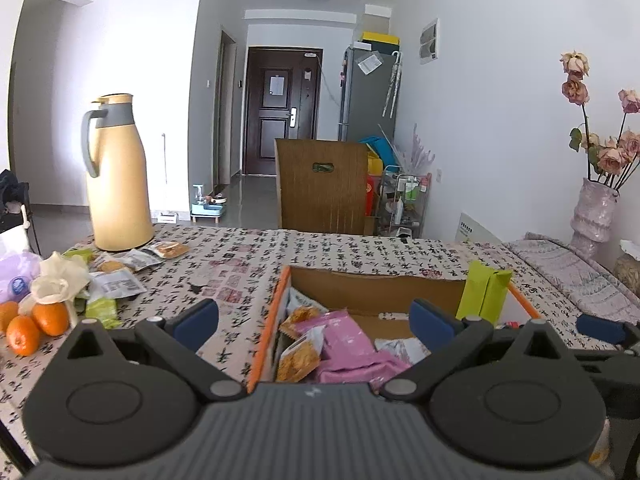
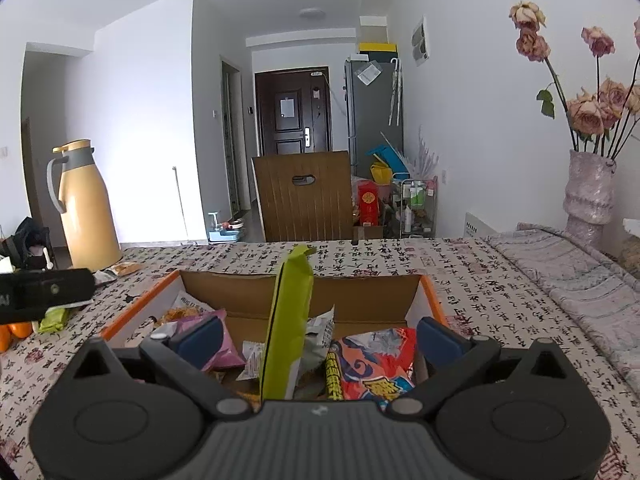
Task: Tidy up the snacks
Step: 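Open both tools to release the packets inside the box, then withdraw both open tools from the box toward the remaining cracker packets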
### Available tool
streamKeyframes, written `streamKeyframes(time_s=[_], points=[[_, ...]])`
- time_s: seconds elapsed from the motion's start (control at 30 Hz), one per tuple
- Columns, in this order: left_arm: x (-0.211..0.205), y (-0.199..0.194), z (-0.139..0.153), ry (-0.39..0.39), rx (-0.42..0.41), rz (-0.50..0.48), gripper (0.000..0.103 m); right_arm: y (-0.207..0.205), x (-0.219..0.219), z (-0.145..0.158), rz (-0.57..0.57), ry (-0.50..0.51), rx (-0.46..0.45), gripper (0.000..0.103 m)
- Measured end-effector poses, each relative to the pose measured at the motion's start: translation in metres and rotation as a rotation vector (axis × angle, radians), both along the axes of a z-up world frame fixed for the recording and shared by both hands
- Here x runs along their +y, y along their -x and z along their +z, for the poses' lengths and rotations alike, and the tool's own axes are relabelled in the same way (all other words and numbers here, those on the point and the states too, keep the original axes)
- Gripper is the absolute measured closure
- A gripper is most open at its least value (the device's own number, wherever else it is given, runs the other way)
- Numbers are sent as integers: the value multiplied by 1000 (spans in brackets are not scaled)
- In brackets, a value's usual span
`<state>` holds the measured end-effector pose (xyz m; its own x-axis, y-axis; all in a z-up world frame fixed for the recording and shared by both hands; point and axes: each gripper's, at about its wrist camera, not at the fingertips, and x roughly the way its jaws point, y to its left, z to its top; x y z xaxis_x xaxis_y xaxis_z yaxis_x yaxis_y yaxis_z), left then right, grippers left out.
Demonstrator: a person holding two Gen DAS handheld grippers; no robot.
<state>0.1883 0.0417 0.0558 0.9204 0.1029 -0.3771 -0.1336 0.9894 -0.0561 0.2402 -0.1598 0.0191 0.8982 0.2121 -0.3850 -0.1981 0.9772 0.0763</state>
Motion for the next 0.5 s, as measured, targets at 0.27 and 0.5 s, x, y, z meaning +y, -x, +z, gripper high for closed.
streamKeyframes(time_s=[0.27,0.5], points=[[21,34,-10,-9,30,24,0,26,-4,5,-20,14,-8,0],[35,56,-27,-13,77,32,0,46,-4,2,-17,19,2,0]])
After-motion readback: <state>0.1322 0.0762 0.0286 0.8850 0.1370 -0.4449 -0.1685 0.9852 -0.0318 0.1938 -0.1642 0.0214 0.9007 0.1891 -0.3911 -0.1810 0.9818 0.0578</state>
